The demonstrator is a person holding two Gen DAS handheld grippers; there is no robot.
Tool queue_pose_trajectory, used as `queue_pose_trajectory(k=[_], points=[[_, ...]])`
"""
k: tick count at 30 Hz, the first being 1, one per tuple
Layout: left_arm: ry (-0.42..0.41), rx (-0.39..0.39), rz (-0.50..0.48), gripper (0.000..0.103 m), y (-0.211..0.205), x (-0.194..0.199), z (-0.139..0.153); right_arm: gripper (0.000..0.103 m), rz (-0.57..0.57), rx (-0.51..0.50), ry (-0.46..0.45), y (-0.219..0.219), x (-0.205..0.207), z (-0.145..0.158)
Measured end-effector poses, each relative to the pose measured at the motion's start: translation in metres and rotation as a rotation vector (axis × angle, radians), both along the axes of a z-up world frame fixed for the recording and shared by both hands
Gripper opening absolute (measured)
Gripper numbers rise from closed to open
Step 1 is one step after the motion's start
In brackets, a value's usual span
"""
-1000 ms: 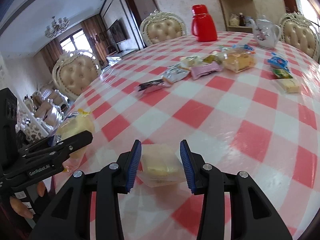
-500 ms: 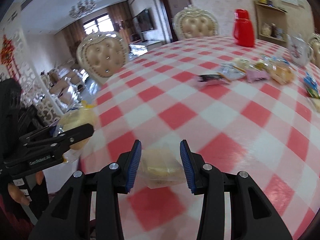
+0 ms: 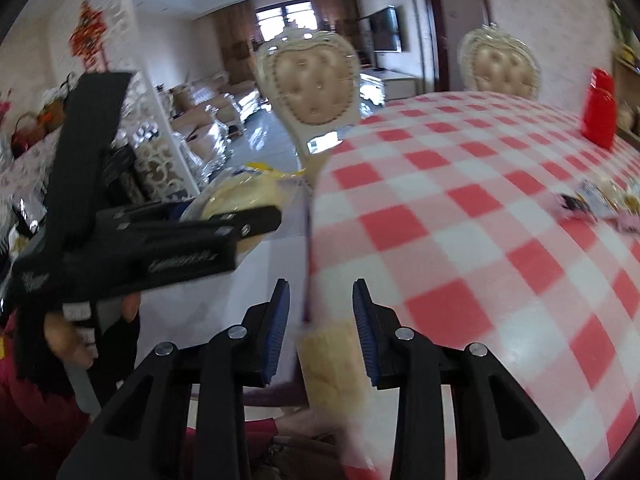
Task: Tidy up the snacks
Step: 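Carry both snacks to the purple-rimmed bin and open both tools to drop them, then move both open tools back over the snacks on the table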
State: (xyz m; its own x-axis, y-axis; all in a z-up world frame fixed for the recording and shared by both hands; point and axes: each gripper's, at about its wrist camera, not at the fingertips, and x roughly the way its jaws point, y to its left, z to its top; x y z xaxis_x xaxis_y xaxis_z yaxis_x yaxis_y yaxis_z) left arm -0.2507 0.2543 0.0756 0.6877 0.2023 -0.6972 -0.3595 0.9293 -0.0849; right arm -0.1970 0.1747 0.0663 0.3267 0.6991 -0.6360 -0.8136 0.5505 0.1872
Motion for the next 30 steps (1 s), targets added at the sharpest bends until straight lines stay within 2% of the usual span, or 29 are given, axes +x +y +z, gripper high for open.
queue_pose_trajectory(k=[2,4,6,8,10,12,14,15,18,20,22,24,26,28,30], points=[[0.011,0.009,0.033,0.064,0.016,-0.004,-0.002,0.029,0.054,-0.005,0.026,0.015,-0.004,-0.003],[0.039,0.018,0.065,0.065,0.034,-0.007,-0.007,0.029,0.068,-0.012,-0.003,0.021,-0.003,0.003],[0.086,0.016,0.084,0.065,0.049,-0.009,-0.017,0.032,0.020,-0.008,-0.023,0.010,0.014,0.008],[0.127,-0.022,0.098,0.065,0.062,-0.008,-0.033,0.034,-0.075,-0.016,-0.022,-0.008,0.038,0.006],[0.202,-0.059,0.067,0.065,0.066,-0.001,-0.055,0.034,-0.162,0.003,0.026,-0.033,0.060,0.000],[0.226,-0.124,0.047,0.065,0.067,0.003,-0.071,0.034,-0.213,0.026,0.071,-0.055,0.070,-0.008],[0.244,-0.097,0.053,0.069,0.064,0.004,-0.077,0.035,-0.224,0.031,0.090,-0.067,0.070,-0.013],[0.250,-0.088,0.054,0.077,0.064,0.005,-0.078,0.036,-0.227,0.027,0.091,-0.071,0.068,-0.015],[0.266,-0.077,0.083,0.079,0.070,0.002,-0.079,0.043,-0.222,0.023,0.080,-0.080,0.061,-0.015],[0.275,-0.074,0.090,0.080,0.072,0.001,-0.079,0.051,-0.208,0.027,0.067,-0.079,0.056,-0.014],[0.265,-0.070,0.111,0.084,0.074,0.000,-0.074,0.055,-0.197,0.028,0.043,-0.079,0.051,-0.009],[0.241,-0.049,0.123,0.092,0.071,0.000,-0.066,0.060,-0.191,0.036,0.026,-0.081,0.048,-0.004],[0.229,-0.009,0.122,0.097,0.067,0.003,-0.060,0.066,-0.189,0.041,0.012,-0.084,0.046,0.000],[0.238,0.029,0.120,0.099,0.063,0.006,-0.060,0.067,-0.193,0.052,0.011,-0.088,0.046,0.002],[0.251,0.031,0.118,0.099,0.063,0.007,-0.062,0.067,-0.178,0.053,0.017,-0.090,0.044,0.002]])
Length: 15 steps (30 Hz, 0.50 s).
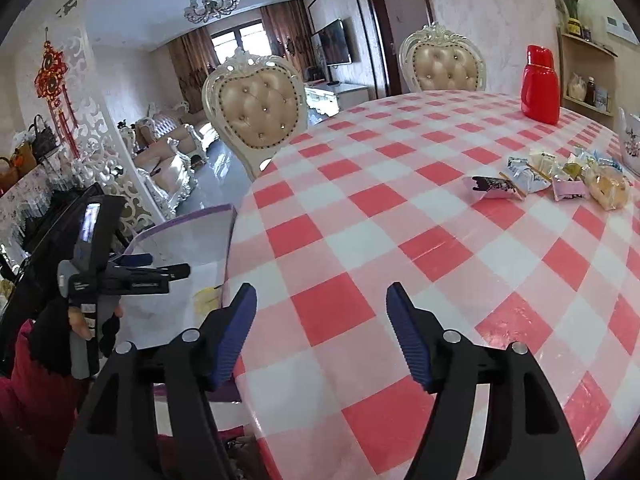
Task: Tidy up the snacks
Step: 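Move both open tools back over the snacks on the table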
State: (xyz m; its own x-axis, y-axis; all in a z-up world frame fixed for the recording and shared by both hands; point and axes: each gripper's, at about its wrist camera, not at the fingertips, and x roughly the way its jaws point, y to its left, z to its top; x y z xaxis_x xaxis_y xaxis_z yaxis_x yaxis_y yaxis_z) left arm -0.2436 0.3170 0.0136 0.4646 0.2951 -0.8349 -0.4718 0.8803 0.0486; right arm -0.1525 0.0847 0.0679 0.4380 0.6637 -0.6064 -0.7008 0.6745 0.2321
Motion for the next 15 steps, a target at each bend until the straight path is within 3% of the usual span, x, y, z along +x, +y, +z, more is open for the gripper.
queue_pose_trajectory(k=[3,5,8,11,15], points=[[-0.119,0.018,0.015,0.099,-0.006,-0.008,0.021,0.076,0.011,-0.014,-0.026,-0.003,-0.003,0.005],[-0.236,0.037,-0.026,0.100,-0.021,-0.013,0.049,0.086,-0.012,-0.037,-0.101,-0.013,-0.006,0.014],[-0.339,0.069,-0.101,0.101,-0.051,-0.010,0.080,0.087,-0.085,-0.027,-0.197,-0.037,-0.001,0.026],[-0.351,0.026,-0.211,0.101,-0.095,0.022,0.103,0.087,-0.189,-0.011,-0.253,-0.068,0.017,0.030],[-0.291,-0.085,-0.365,0.101,-0.152,0.080,0.112,0.087,-0.324,-0.078,-0.154,-0.111,0.059,0.018]])
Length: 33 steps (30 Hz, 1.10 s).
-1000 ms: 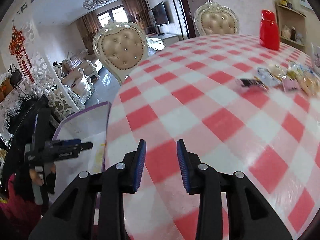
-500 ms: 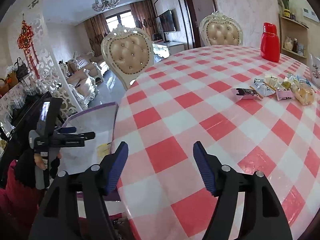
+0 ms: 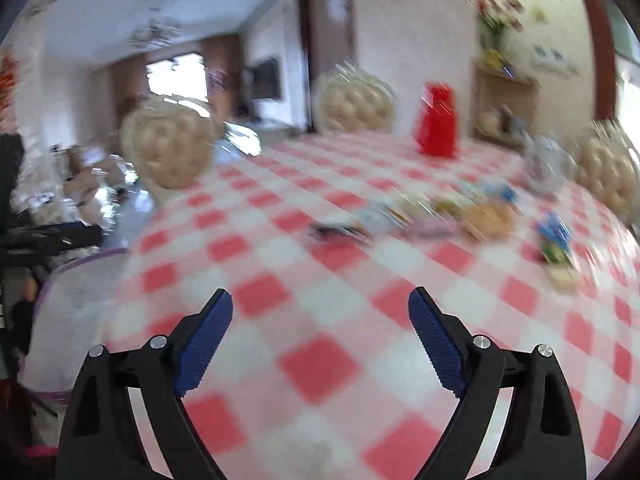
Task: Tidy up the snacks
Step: 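Move both open tools back over the snacks on the table, then grasp the square cake pack with the right tool while the left tool grasps the black chocolate bar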
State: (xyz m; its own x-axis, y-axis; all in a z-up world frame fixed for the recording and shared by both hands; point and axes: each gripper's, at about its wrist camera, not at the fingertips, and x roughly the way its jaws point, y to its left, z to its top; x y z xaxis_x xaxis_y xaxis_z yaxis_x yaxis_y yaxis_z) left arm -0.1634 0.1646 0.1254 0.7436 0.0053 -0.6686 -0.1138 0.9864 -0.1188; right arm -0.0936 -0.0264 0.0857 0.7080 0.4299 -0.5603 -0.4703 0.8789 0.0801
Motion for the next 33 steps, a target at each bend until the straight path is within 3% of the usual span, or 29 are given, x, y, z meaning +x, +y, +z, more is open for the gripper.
queue_pose_trajectory(k=[4,7,10,16,21,25,33], points=[[-0.035,0.160,-0.149,0.101,-0.076,0.073,-0.012,0.087,-0.160,0.038,0.125,-0.062,0.044,-0.023],[0.016,0.267,-0.309,0.101,-0.116,0.133,-0.038,0.087,-0.231,0.079,0.151,-0.099,0.055,-0.035],[0.094,0.316,-0.357,0.101,-0.128,0.187,-0.065,0.087,-0.276,0.127,0.183,-0.137,0.065,-0.046],[0.163,0.266,-0.355,0.101,-0.120,0.231,-0.092,0.087,-0.472,0.241,0.303,-0.218,0.108,-0.071],[0.175,0.266,-0.360,0.101,-0.117,0.250,-0.108,0.087,-0.621,0.176,0.348,-0.245,0.162,-0.079],[0.199,0.225,-0.373,0.101,-0.113,0.258,-0.113,0.089,-0.636,0.182,0.377,-0.240,0.193,-0.084],[0.195,0.154,-0.383,0.101,-0.104,0.262,-0.112,0.084,-0.623,0.091,0.365,-0.199,0.248,-0.085]])
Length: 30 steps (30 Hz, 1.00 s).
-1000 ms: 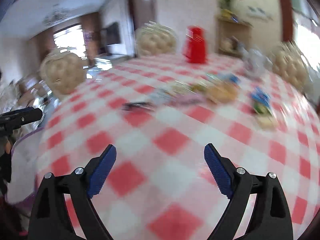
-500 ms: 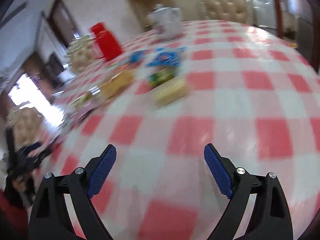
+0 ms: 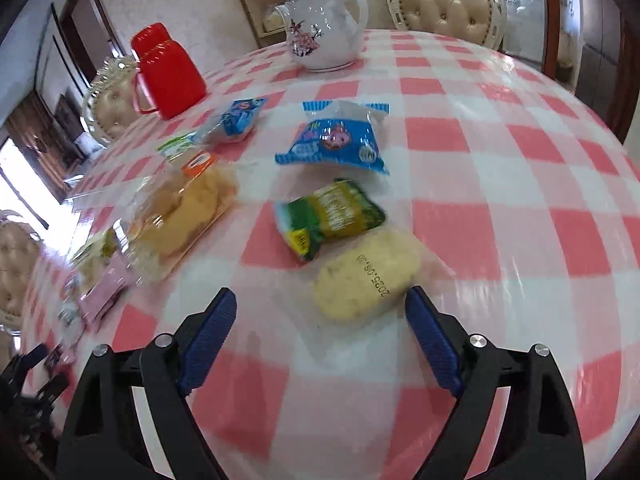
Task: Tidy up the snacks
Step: 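Grasp the square cake pack with the right tool while the left tool grasps the black chocolate bar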
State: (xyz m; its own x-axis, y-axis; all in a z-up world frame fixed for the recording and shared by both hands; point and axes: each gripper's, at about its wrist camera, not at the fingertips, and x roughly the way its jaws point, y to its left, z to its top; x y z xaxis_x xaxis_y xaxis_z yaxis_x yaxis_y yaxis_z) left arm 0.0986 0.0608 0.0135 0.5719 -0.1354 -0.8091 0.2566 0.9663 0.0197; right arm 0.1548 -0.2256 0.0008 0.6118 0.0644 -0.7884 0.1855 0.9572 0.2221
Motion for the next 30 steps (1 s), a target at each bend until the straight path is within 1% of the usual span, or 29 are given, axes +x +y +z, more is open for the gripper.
queue_pose_trajectory(k=[2,4,5,6,7,8,9,12,13,15,18,21,22,23,24,25,26,27,30], points=[[0.003,-0.008,-0.006,0.101,0.000,0.000,0.000,0.079,-0.003,-0.056,0.011,0.004,0.012,-0.001],[0.011,-0.007,-0.012,0.101,-0.001,0.001,-0.001,0.078,0.006,-0.134,0.025,0.012,0.020,-0.003],[0.014,-0.008,-0.015,0.101,-0.002,0.001,-0.001,0.072,0.014,-0.160,0.030,0.013,0.023,-0.004],[0.017,-0.009,-0.018,0.101,-0.002,0.002,-0.001,0.069,0.018,-0.187,0.034,0.016,0.025,-0.005],[0.019,-0.011,-0.017,0.101,-0.002,0.003,-0.002,0.061,0.027,-0.201,0.032,0.016,0.025,-0.004],[0.022,-0.013,-0.013,0.101,-0.001,0.004,-0.002,0.050,0.035,-0.199,0.027,0.015,0.023,-0.004],[0.025,-0.016,-0.008,0.101,0.000,0.005,-0.002,0.049,0.040,-0.201,0.020,0.011,0.021,-0.003],[0.028,-0.042,0.005,0.101,0.006,0.006,-0.001,0.048,0.105,-0.126,-0.028,-0.004,-0.001,0.001],[0.027,-0.051,0.007,0.101,0.007,0.007,-0.001,0.048,0.115,-0.132,-0.032,-0.004,-0.006,0.002],[0.032,-0.055,0.008,0.101,0.009,0.009,-0.002,0.048,0.169,-0.131,-0.067,-0.001,-0.029,0.007],[0.033,-0.026,0.015,0.101,0.006,0.015,-0.003,0.048,0.206,-0.118,-0.094,0.005,-0.050,0.011],[0.037,0.017,0.018,0.101,0.000,0.020,-0.006,0.048,0.228,-0.075,-0.124,0.009,-0.065,0.014],[0.033,0.025,0.008,0.094,-0.003,0.019,-0.006,0.048,0.238,-0.067,-0.133,0.011,-0.067,0.016],[0.021,0.020,-0.005,0.089,-0.005,0.017,-0.004,0.048,0.245,-0.066,-0.139,0.014,-0.068,0.017],[0.006,0.019,-0.023,0.075,-0.009,0.014,-0.003,0.048,0.250,-0.063,-0.144,0.016,-0.069,0.018],[-0.008,0.019,-0.034,0.045,-0.011,0.010,-0.001,0.048,0.256,-0.056,-0.151,0.017,-0.070,0.019],[-0.015,0.031,-0.042,0.031,-0.015,0.006,0.001,0.048,0.261,-0.052,-0.155,0.019,-0.071,0.019],[-0.011,0.050,-0.040,0.025,-0.019,0.001,0.002,0.048,0.264,-0.047,-0.159,0.020,-0.073,0.020],[-0.016,0.102,-0.040,0.024,-0.026,-0.016,0.003,0.048,0.286,-0.016,-0.166,0.025,-0.079,0.021]])
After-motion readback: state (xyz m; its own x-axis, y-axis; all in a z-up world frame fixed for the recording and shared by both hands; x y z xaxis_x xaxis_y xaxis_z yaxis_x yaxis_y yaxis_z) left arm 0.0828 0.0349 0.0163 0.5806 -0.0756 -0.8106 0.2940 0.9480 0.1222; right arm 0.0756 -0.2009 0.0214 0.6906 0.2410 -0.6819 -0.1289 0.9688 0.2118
